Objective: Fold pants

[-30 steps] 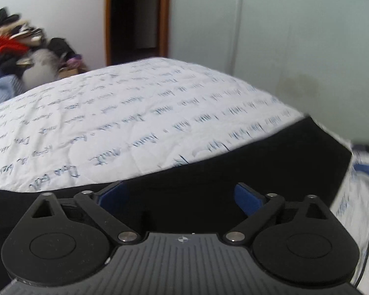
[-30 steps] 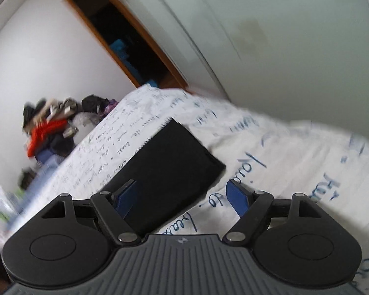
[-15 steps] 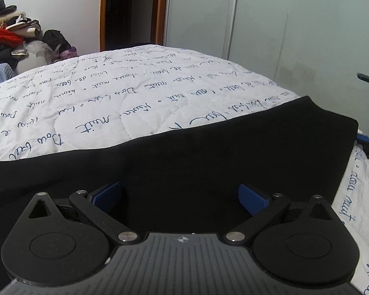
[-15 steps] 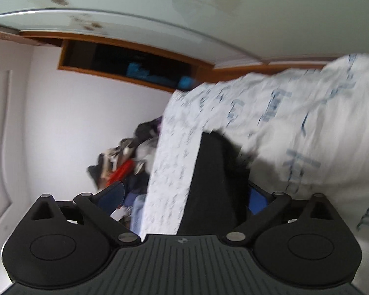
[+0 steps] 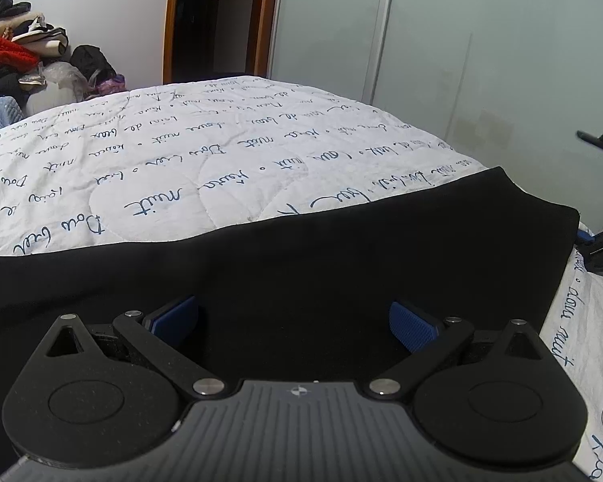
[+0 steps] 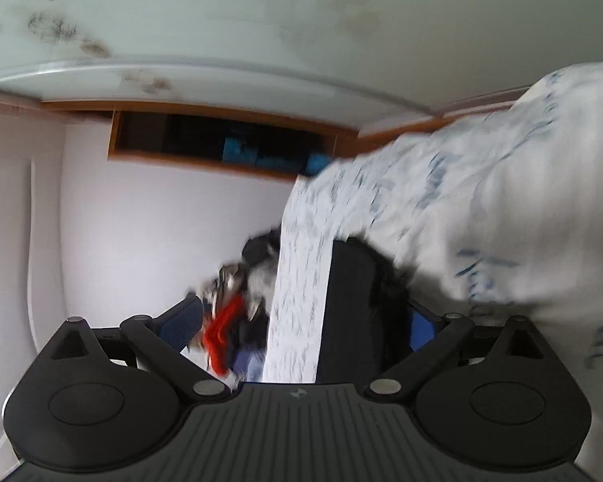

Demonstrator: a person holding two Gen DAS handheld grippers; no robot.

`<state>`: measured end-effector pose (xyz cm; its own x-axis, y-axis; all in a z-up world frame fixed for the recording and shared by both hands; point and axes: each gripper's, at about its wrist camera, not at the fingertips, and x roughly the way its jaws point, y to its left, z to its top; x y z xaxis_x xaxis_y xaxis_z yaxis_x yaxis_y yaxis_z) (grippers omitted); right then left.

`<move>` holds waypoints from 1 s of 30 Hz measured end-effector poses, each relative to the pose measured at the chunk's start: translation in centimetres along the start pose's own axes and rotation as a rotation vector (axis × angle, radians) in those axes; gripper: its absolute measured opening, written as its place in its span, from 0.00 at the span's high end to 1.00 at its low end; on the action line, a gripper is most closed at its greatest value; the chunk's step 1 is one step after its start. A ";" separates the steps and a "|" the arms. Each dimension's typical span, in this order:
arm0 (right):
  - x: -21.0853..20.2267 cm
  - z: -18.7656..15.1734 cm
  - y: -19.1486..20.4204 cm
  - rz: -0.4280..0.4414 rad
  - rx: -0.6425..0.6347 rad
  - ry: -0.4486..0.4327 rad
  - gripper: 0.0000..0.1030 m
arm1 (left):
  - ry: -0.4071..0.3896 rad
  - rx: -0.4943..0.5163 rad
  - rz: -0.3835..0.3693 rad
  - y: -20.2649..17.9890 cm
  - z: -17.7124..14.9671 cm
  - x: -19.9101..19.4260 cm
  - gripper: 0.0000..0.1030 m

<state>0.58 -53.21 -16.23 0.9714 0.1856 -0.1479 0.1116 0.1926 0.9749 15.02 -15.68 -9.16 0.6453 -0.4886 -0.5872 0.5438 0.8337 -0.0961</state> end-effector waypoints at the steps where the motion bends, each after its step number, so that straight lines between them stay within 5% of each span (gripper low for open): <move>1: 0.6 -0.5 1.0 -0.050 -0.085 0.038 0.02 | 0.000 0.000 0.000 0.0 0.0 0.0 0.01; 5: 1.8 -2.8 3.0 -0.182 -0.323 0.026 0.05 | 0.000 0.001 0.000 0.0 0.0 0.0 0.01; 10: 1.4 -4.0 2.8 -0.288 -0.415 -0.099 0.40 | 0.000 0.001 0.001 0.0 0.0 0.0 0.01; 13: 1.3 -3.9 2.4 -0.307 -0.429 -0.109 0.49 | 0.000 0.001 0.001 0.0 0.0 0.0 0.01; 21: 2.4 -2.5 1.9 -0.307 -0.347 -0.109 0.51 | -0.001 0.002 0.002 0.0 -0.1 0.0 0.01; 23: 2.7 -2.6 1.9 -0.326 -0.369 -0.107 0.71 | -0.001 0.002 0.003 0.0 -0.1 0.0 0.01; 24: 2.8 -2.7 1.6 -0.351 -0.377 -0.101 0.89 | -0.001 0.004 0.005 0.0 -0.1 0.0 0.01; 30: 3.0 -3.6 1.7 -0.375 -0.449 -0.131 0.94 | 0.014 0.021 0.031 -0.4 0.2 0.1 0.02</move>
<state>2.90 -48.82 -15.59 0.9036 -0.0885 -0.4191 0.3804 0.6154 0.6903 14.93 -16.12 -9.01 0.6543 -0.4592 -0.6008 0.5351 0.8426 -0.0613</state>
